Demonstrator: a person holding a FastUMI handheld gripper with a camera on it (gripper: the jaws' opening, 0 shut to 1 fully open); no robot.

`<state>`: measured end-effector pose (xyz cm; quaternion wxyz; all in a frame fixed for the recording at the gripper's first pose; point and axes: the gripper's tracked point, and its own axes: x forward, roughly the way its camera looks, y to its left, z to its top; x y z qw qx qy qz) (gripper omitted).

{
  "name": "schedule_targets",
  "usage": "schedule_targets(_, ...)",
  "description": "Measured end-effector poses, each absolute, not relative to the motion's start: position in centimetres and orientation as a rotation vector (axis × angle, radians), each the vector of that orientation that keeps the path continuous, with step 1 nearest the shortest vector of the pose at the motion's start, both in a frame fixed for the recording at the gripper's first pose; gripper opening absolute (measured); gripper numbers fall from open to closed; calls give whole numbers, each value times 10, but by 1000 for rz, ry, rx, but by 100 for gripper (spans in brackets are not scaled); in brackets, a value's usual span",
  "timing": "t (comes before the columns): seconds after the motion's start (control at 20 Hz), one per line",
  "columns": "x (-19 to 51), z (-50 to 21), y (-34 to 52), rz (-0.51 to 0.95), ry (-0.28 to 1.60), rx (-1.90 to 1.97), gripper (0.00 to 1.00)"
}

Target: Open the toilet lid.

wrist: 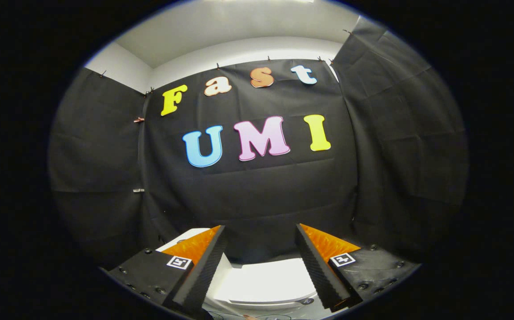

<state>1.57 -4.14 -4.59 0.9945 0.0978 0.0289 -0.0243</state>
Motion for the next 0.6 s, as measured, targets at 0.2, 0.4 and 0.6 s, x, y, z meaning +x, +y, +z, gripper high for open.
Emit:
schedule_targets(0.2, 23, -80, -66, -84, 117, 245, 97)
schedule_targets(0.4, 30, -116, -88, -117, 162, 264, 97)
schedule_targets(0.6, 40, -157, -104, -121, 214, 324, 97)
